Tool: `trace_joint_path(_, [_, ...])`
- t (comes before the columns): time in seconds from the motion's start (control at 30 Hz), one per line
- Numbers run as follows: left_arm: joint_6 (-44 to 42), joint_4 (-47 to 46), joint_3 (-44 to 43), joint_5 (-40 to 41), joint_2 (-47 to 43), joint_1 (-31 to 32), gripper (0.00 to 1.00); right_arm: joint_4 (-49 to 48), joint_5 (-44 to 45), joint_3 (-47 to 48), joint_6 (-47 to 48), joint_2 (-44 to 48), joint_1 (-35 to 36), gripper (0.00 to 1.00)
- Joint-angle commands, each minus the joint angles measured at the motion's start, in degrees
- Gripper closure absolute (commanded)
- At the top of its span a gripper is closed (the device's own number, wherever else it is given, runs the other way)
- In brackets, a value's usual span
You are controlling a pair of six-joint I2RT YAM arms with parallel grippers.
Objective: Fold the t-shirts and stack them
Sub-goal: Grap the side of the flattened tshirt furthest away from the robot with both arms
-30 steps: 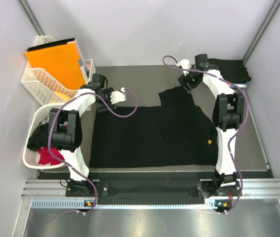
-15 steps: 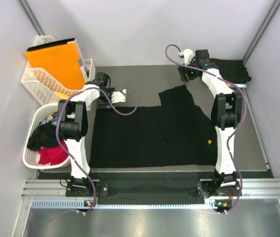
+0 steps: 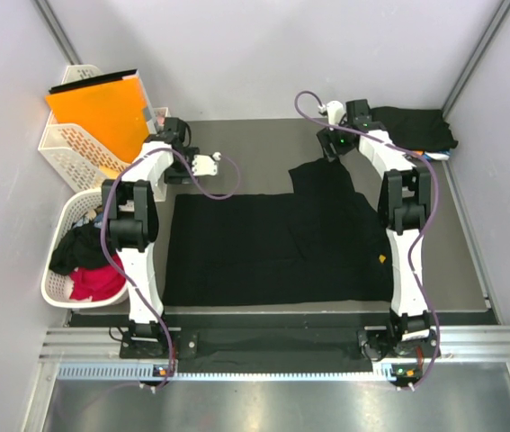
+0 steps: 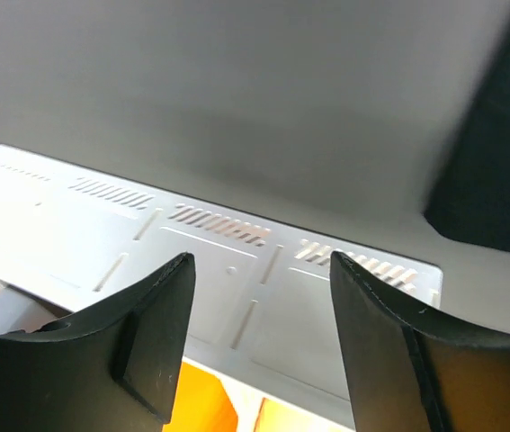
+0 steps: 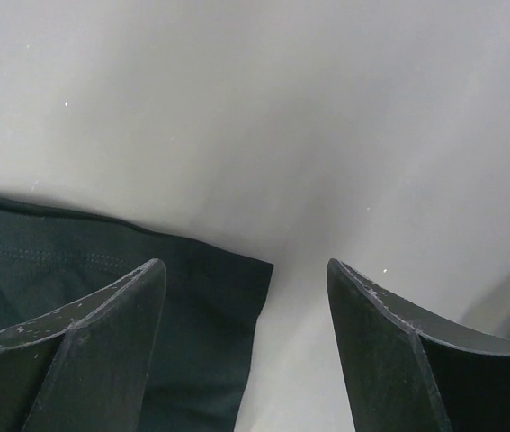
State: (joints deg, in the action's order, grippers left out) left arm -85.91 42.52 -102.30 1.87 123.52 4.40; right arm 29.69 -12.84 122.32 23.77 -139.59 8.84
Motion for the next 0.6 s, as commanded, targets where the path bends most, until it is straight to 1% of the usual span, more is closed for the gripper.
trace_joint_path(0.0, [-2.77, 5.90, -2.55, -1.60, -0.48, -0.45, 0.34, -1.04, 1.15, 0.99, -0.21, 0.02, 0.30, 0.28])
trace_joint_path(0.23, [-3.21, 10.56, -3.96, -1.61, 0.05, -0.45, 0.35, -0.17, 3.52, 0.02, 0.75, 0.81, 0.30, 0.28])
trace_joint_path(0.3, [-2.69, 10.48, -4.05, -1.61, -0.65, -0.45, 0.36, 0.97, 4.14, -0.68, 1.45, 2.91, 0.30, 0.30])
trace_joint_path(0.33, [-2.08, 10.21, -4.13, -3.35, -1.52, -0.45, 0.36, 1.24, 3.79, -1.12, 1.72, 3.96, 0.04, 0.31])
trace_joint_path(0.37, [-1.63, 10.21, -4.13, -3.71, -2.14, -0.45, 0.36, 1.33, 3.35, -3.12, 3.11, 6.76, -0.14, 0.33])
trace_joint_path(0.43, [-1.46, 10.65, -3.52, -5.20, -4.15, -0.54, 0.37, 1.42, 3.17, -5.94, 4.96, 10.11, -0.14, 0.44])
trace_joint_path(0.5, [-1.63, 10.65, -2.30, -6.00, -5.83, -0.45, 0.37, 1.51, 3.17, -10.42, 8.30, 14.86, -0.14, 0.59])
trace_joint_path(0.57, [-2.42, 9.52, 0.34, -6.00, -7.85, -0.45, 0.37, 1.68, 3.43, -14.54, 11.02, 18.45, -0.14, 0.59])
